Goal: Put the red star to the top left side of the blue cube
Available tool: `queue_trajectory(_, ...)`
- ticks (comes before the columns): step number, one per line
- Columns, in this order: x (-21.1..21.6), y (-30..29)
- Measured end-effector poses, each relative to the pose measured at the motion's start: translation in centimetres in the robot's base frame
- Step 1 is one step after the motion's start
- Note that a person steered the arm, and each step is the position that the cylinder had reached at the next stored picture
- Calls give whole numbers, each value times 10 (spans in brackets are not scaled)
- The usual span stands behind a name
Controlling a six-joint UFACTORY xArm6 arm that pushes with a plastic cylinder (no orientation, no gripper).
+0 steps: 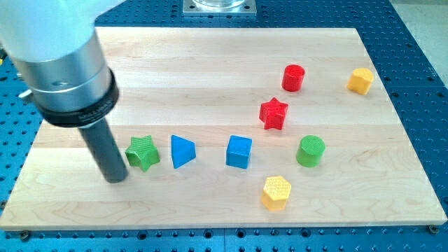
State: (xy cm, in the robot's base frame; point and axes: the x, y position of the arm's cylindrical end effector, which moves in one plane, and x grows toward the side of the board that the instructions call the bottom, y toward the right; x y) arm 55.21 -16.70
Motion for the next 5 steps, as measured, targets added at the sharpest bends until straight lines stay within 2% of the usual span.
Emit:
queue_trajectory(1, -5, -34)
queue_trajectory(2, -32, -39)
queue_trajectory(5, -112, -23)
